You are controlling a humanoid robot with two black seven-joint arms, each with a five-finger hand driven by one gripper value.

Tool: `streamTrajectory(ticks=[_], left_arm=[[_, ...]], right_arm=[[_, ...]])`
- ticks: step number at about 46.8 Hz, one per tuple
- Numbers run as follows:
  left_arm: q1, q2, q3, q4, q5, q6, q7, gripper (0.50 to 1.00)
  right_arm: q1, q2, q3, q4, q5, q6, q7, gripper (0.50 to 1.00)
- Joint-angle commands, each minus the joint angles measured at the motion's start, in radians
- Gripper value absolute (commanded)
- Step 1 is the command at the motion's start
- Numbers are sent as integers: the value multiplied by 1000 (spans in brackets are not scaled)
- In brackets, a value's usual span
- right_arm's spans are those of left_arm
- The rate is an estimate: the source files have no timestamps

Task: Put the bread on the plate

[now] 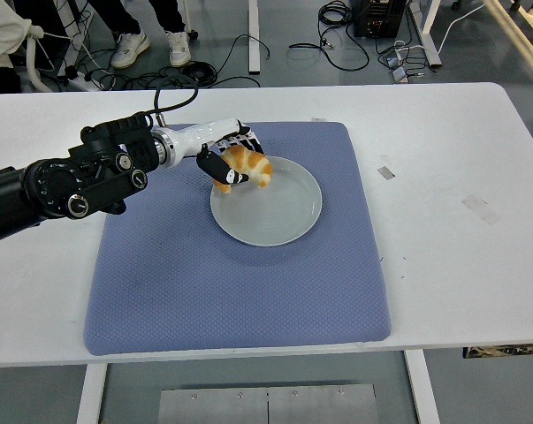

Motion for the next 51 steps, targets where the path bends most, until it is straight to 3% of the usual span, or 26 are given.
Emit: streamTrajectory(ticks=[1, 20, 42, 51], left_arm=[[-9, -15, 0, 0, -1, 0, -2, 500], [-27, -98, 1, -2, -1, 0, -2, 500], [-61, -26, 61, -77, -3, -31, 0, 500], [-60, -27, 70, -79, -1, -32, 0, 500]], right_arm=[[0, 0, 0, 0, 0, 0, 0, 1000], [0, 0, 0, -1, 0, 0, 0, 1000], [-1, 0, 0, 0, 0, 0, 0, 1000], [0, 0, 0, 0, 0, 0, 0, 1000]])
